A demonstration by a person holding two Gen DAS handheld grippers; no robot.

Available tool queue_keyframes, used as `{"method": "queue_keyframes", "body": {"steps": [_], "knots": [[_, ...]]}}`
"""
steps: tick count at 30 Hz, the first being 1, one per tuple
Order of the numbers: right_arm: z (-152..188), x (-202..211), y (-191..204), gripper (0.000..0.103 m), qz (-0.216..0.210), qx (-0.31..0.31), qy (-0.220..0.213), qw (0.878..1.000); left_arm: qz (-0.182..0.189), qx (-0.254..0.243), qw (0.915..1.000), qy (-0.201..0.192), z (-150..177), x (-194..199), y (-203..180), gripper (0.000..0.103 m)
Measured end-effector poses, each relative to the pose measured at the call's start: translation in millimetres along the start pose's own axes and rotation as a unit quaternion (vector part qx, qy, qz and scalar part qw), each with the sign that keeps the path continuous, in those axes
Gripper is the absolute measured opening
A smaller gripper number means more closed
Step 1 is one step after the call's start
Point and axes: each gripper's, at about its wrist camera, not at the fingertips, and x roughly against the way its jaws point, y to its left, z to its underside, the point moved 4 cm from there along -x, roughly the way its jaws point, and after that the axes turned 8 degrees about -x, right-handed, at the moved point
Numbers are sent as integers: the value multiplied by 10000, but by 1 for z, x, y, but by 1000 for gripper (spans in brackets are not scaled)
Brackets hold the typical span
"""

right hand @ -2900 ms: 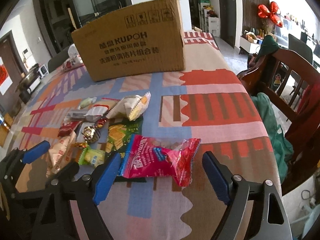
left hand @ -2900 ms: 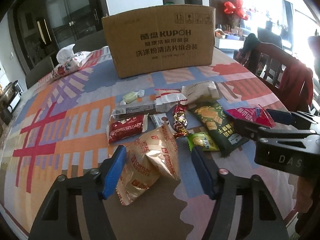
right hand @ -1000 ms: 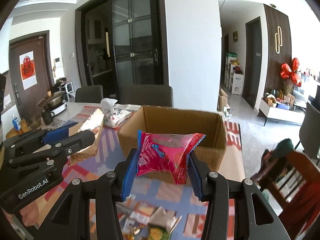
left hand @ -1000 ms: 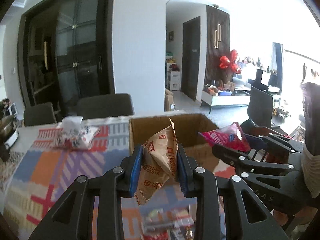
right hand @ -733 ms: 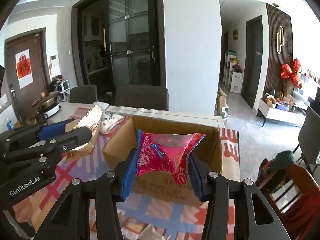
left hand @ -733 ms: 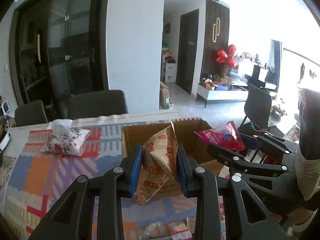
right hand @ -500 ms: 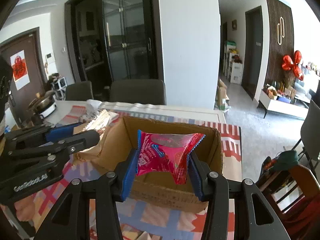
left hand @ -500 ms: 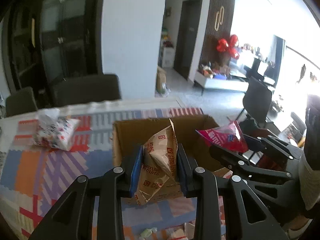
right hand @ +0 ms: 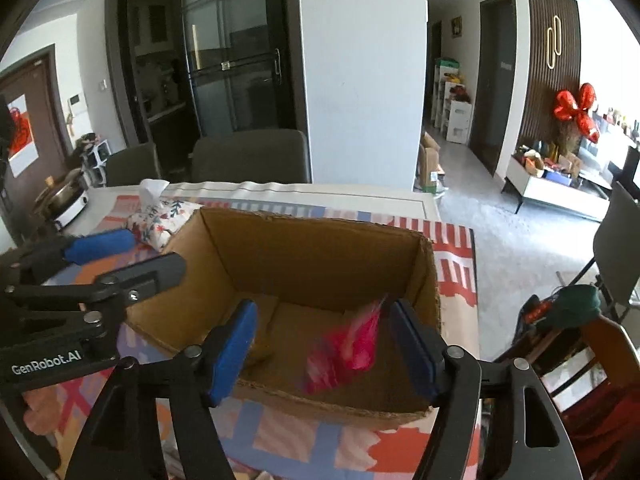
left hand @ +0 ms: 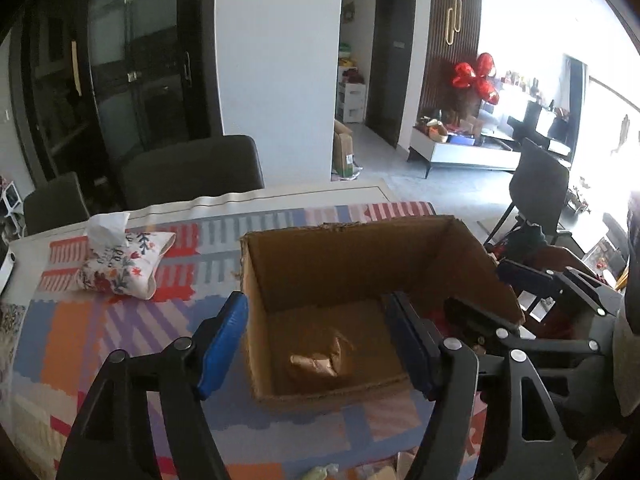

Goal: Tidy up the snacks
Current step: 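Carry both bags into the cardboard box and open both grippers, then move both grippers back down over the remaining snacks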

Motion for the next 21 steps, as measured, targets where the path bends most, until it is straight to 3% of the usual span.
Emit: {"method": "queue_keyframes", "body": {"steps": [7, 17, 21], "knots": [[14, 27, 7, 70, 83, 85, -227, 9997, -467, 82, 9983, -337, 22, 42, 3, 88], [48, 83, 24, 74, -14, 133, -546, 9984, -886, -47, 9919, -911, 56, 112, -4, 95], [63, 99, 30, 74, -117, 117, -544, 9984, -852, -105, 9913, -996, 74, 130, -6, 95]]}}
